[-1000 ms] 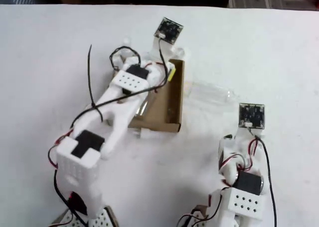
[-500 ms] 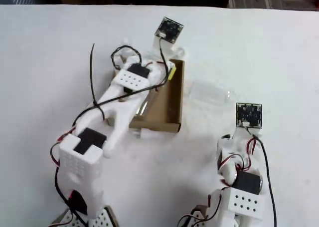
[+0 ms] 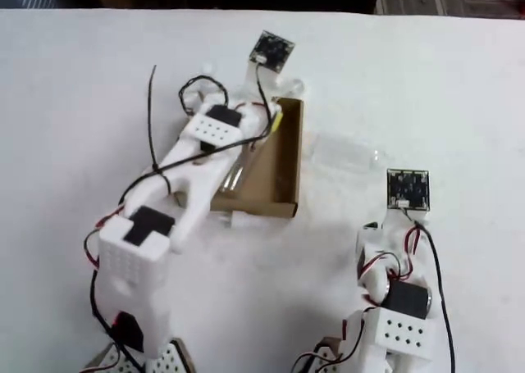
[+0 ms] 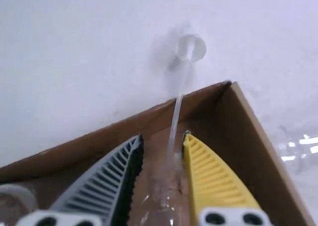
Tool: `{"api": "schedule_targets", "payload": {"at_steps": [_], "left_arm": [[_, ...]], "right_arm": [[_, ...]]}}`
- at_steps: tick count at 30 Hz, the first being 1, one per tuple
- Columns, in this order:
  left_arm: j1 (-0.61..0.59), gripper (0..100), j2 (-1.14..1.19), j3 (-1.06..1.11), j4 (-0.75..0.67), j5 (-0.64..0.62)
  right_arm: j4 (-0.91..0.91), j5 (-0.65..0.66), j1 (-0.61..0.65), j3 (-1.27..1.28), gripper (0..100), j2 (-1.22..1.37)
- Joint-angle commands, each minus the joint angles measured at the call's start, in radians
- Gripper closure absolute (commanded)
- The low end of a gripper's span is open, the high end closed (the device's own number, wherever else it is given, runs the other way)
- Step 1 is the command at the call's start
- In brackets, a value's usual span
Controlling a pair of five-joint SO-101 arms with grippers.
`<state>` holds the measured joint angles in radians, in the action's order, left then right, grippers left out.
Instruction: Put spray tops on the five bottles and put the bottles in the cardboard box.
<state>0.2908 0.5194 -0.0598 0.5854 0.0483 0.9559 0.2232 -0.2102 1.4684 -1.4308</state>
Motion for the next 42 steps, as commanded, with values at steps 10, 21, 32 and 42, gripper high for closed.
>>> {"api": "schedule_targets", "payload": {"at_steps": [10, 21, 32, 42], "left_arm": [[-0.004, 87, 0.081, -0.152, -0.011, 0.003], [-0.002, 87, 0.079, -0.218, 0.077, 0.003], [-0.001, 97, 0.082, -0.221, 0.075, 0.003], [0.07, 98, 0.081, -0.216, 0.081, 0.003]], "right_arm": [[0.005, 0.011, 0.008, -0.012, 98.2, -0.015], [0.004, 0.011, 0.008, -0.012, 98.2, -0.015], [0.004, 0.011, 0.008, -0.012, 98.2, -0.015], [0.004, 0.011, 0.008, -0.012, 98.2, -0.015]]}}
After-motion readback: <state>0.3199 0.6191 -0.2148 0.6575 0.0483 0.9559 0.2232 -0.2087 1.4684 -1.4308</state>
